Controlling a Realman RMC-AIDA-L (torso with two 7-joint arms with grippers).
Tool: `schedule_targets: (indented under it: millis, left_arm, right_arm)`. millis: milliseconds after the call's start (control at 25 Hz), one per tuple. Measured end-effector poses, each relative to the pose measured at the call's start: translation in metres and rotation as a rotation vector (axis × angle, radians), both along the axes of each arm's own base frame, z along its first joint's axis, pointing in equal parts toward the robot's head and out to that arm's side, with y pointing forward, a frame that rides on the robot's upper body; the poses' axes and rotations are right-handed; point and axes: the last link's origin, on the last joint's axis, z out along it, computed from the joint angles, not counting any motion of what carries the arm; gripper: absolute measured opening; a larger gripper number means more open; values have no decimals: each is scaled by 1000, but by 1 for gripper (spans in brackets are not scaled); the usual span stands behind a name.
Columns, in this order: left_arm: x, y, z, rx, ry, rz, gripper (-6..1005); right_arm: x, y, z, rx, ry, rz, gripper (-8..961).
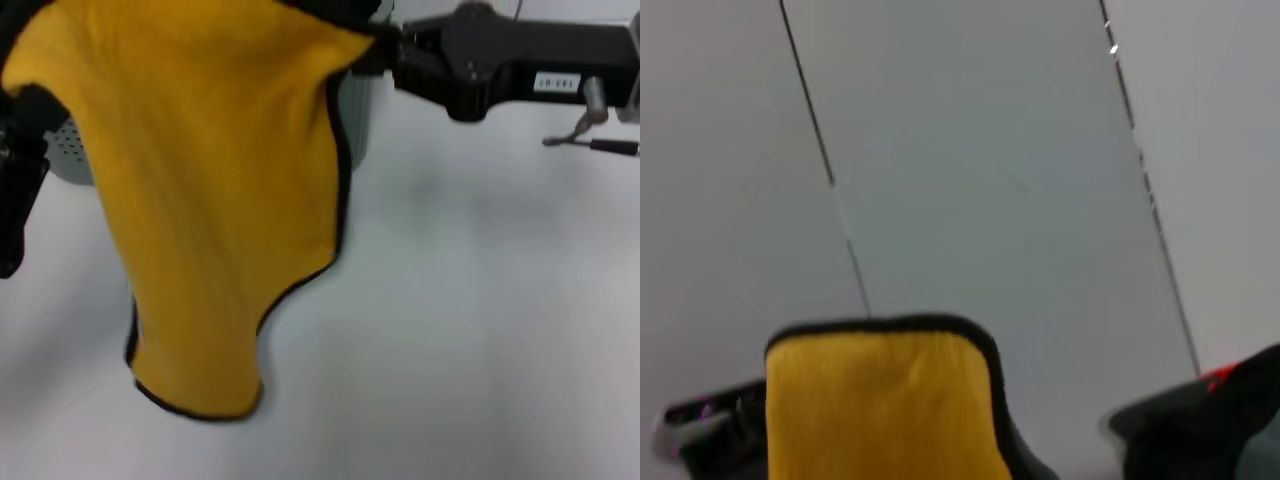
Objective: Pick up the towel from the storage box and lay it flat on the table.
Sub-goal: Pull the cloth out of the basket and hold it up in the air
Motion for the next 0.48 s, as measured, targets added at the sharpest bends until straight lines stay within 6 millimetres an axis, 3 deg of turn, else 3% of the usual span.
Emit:
schedule_targets:
  millis: [480]
  left_arm:
    - [18,6,8,13,-15,-86,13]
  right_arm:
    - [22,-2,-18,-27,-124,-22,12]
